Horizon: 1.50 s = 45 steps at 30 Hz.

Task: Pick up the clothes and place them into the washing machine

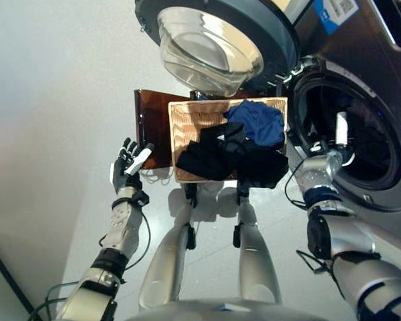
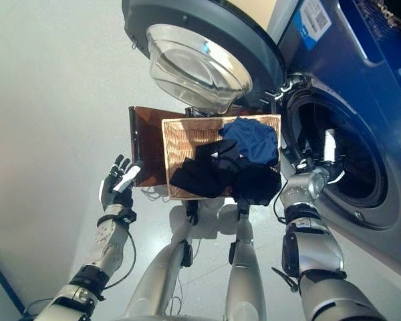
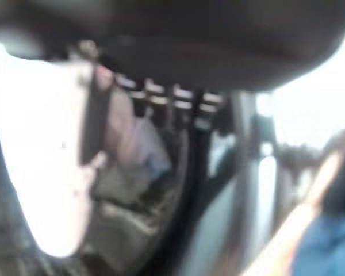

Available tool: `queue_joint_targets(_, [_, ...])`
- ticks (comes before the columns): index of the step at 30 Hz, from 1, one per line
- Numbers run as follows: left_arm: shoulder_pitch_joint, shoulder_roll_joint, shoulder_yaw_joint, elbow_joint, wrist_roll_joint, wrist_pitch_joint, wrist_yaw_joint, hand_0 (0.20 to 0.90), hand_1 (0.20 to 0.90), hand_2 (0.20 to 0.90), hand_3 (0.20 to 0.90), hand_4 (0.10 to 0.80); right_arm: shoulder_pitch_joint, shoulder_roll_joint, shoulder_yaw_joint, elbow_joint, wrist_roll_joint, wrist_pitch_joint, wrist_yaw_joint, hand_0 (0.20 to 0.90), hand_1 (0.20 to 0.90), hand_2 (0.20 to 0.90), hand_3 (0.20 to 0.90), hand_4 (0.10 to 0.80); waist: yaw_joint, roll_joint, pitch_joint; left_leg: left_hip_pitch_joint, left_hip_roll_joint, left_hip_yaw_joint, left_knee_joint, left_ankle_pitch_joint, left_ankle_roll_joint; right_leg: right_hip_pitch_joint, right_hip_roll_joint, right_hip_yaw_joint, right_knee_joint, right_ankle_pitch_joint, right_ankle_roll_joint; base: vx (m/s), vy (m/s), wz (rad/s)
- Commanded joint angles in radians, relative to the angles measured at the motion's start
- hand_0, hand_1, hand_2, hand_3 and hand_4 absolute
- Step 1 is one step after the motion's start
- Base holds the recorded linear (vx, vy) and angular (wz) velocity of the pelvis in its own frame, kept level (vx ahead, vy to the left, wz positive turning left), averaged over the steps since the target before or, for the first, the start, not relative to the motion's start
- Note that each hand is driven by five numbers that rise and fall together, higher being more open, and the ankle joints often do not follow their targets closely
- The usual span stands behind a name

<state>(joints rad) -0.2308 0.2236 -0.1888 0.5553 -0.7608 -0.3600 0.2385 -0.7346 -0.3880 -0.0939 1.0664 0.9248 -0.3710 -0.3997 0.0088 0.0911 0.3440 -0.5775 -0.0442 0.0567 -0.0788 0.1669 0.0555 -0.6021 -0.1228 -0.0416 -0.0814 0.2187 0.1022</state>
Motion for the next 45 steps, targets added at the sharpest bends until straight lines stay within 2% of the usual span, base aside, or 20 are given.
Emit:
queue_joint_targets(1, [0.017, 0.031, 0.086, -0.077, 0.048, -0.101, 0.006, 0.9, 0.9, 0.9, 0.9, 0.8, 0.026, -0.108, 0.097, -0.118, -0.346, 0.014, -0.049, 0.9, 0.9, 0.9, 0.9, 0.8, 0.016, -0.015, -0.041, 0.058, -0.019, 0.025, 0.018, -0.101, -0.09, 0.034, 0.0, -0.02, 0.005, -0.02, 0.02, -0.04, -0.013, 0.02])
queue_joint_targets(3, [0.011, 0.031, 0.112, -0.076, 0.077, -0.109, 0.014, 0.9, 0.9, 0.9, 0.9, 0.8, 0.064, -0.122, 0.161, -0.206, -0.57, 0.059, -0.087, 0.9, 0.9, 0.9, 0.9, 0.8, 0.01, -0.021, -0.036, 0.049, -0.017, 0.025, 0.022, -0.097, -0.089, 0.026, 0.001, -0.021, 0.009, -0.019, 0.021, -0.039, -0.005, 0.02])
queue_joint_targets(5, [0.006, 0.029, 0.116, -0.073, 0.086, -0.11, 0.02, 0.9, 0.9, 0.9, 0.9, 0.8, 0.069, -0.121, 0.18, -0.21, -0.638, 0.078, -0.103, 0.9, 0.9, 0.9, 0.9, 0.8, 0.01, -0.024, -0.035, 0.047, -0.017, 0.025, 0.024, -0.097, -0.089, 0.024, 0.001, -0.022, 0.012, -0.019, 0.02, -0.018, -0.004, 0.02])
queue_joint_targets(6, [0.001, 0.025, 0.12, -0.072, 0.097, -0.111, 0.026, 0.9, 0.9, 0.9, 0.9, 0.8, 0.064, -0.125, 0.238, -0.222, -0.789, 0.133, -0.12, 0.9, 0.9, 0.9, 0.9, 0.8, 0.009, -0.029, -0.03, 0.054, -0.014, 0.026, 0.024, -0.098, -0.09, 0.031, 0.003, -0.024, 0.013, -0.02, 0.02, 0.0, 0.0, 0.0])
queue_joint_targets(7, [0.001, 0.026, 0.121, -0.072, 0.097, -0.111, 0.026, 0.9, 0.9, 0.9, 0.9, 0.8, 0.064, -0.124, 0.239, -0.222, -0.789, 0.133, -0.12, 0.9, 0.9, 0.9, 0.9, 0.8, 0.008, -0.03, -0.033, 0.05, -0.015, 0.026, 0.024, -0.095, -0.09, 0.027, 0.001, -0.024, 0.013, -0.018, 0.02, 0.0, 0.0, 0.0])
queue_joint_targets(10, [-0.013, 0.013, 0.118, -0.043, 0.107, -0.115, 0.032, 0.9, 0.9, 0.9, 0.9, 0.8, 0.046, -0.1, 0.329, -0.174, -0.985, 0.204, -0.139, 0.9, 0.9, 0.9, 0.9, 0.8, 0.009, -0.043, -0.042, 0.055, -0.012, 0.023, 0.027, -0.095, -0.088, 0.034, 0.003, -0.028, 0.015, -0.018, 0.019, 0.0, 0.0, 0.0])
queue_joint_targets(15, [-0.026, 0.01, 0.112, -0.017, 0.126, -0.109, 0.045, 0.9, 0.9, 0.9, 0.9, 0.8, 0.029, -0.073, 0.396, -0.138, -1.108, 0.241, -0.143, 0.9, 0.9, 0.9, 0.9, 0.8, 0.011, -0.05, -0.047, 0.068, -0.011, 0.021, 0.028, -0.097, -0.088, 0.045, 0.003, -0.028, 0.018, -0.02, 0.019, 0.0, 0.0, 0.0])
queue_joint_targets(17, [-0.048, 0.005, 0.099, 0.04, 0.155, -0.107, 0.053, 0.9, 0.9, 0.9, 0.9, 0.8, 0.009, -0.049, 0.485, -0.1, -1.231, 0.27, -0.133, 0.9, 0.9, 0.9, 0.9, 0.8, 0.014, -0.056, -0.052, 0.087, -0.009, 0.021, 0.027, -0.099, -0.09, 0.066, 0.004, -0.032, 0.018, -0.022, 0.018, 0.0, 0.0, 0.0])
queue_joint_targets(20, [-0.06, 0.002, 0.089, 0.076, 0.166, -0.104, 0.059, 0.9, 0.9, 0.9, 0.9, 0.8, -0.005, -0.03, 0.548, -0.08, -1.325, 0.293, -0.131, 0.9, 0.9, 0.9, 0.9, 0.8, 0.017, -0.067, -0.06, 0.112, -0.002, 0.018, 0.027, -0.103, -0.091, 0.094, 0.006, -0.035, 0.011, -0.022, 0.017, 0.0, 0.0, 0.0])
queue_joint_targets(25, [-0.072, 0.011, 0.069, 0.07, 0.173, -0.103, 0.065, 0.9, 0.9, 0.9, 0.9, 0.8, -0.052, 0.013, 0.615, 0.018, -1.414, 0.335, -0.129, 0.9, 0.9, 0.9, 0.9, 0.8, 0.03, -0.071, -0.059, 0.109, -0.005, 0.005, 0.056, -0.112, -0.089, 0.108, 0.007, -0.04, 0.012, -0.027, 0.014, -0.004, -0.019, 0.06])
queue_joint_targets(33, [-0.07, 0.015, 0.063, -0.008, 0.166, -0.102, 0.083, 0.9, 0.9, 0.9, 0.9, 0.8, -0.113, 0.035, 0.61, 0.048, -1.403, 0.364, -0.146, 0.9, 0.9, 0.9, 0.9, 0.8, 0.046, -0.056, -0.043, 0.098, -0.004, 0.007, 0.028, -0.091, -0.094, 0.091, 0.01, -0.042, 0.002, -0.022, 0.014, -0.003, -0.001, 0.02])
queue_joint_targets(45, [-0.046, 0.027, 0.073, -0.09, 0.184, -0.101, 0.092, 0.9, 0.9, 0.9, 0.9, 0.8, -0.177, 0.014, 0.556, 0.038, -1.392, 0.402, -0.22, 0.9, 0.9, 0.9, 0.9, 0.8, 0.063, -0.034, -0.015, 0.055, -0.01, 0.007, 0.019, -0.078, -0.095, 0.043, 0.006, -0.045, 0.001, -0.013, 0.017, 0.0, 0.0, 0.0])
